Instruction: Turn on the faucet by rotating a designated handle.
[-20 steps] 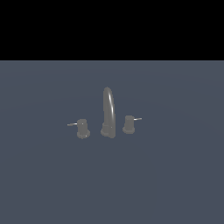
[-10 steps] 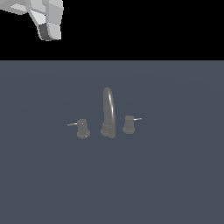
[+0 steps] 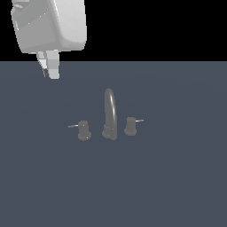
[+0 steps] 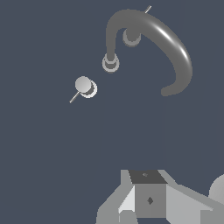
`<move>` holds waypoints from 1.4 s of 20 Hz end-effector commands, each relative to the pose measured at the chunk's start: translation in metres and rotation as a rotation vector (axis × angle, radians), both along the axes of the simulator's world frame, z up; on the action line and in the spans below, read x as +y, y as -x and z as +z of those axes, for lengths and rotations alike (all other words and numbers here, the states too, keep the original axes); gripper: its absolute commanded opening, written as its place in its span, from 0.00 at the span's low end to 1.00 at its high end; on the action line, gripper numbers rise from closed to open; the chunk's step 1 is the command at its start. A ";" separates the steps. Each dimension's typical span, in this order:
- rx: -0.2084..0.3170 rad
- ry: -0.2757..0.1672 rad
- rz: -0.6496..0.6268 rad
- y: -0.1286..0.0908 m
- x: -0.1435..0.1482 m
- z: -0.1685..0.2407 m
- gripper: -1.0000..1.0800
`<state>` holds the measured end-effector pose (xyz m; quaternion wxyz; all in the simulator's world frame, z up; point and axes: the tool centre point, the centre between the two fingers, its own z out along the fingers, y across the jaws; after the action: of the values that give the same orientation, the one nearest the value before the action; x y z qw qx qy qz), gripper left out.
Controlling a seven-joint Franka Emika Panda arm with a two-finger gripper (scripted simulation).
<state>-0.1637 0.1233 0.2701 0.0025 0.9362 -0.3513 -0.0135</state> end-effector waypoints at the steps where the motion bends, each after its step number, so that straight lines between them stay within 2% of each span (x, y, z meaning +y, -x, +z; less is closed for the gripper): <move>1: -0.002 -0.002 -0.048 -0.010 0.007 -0.014 0.00; 14: -0.009 -0.003 -0.257 -0.057 0.028 -0.077 0.00; 28: -0.017 0.006 -0.472 -0.110 0.036 -0.143 0.00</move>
<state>-0.0604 0.1588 0.1355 -0.0014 0.8354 -0.5497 -0.0059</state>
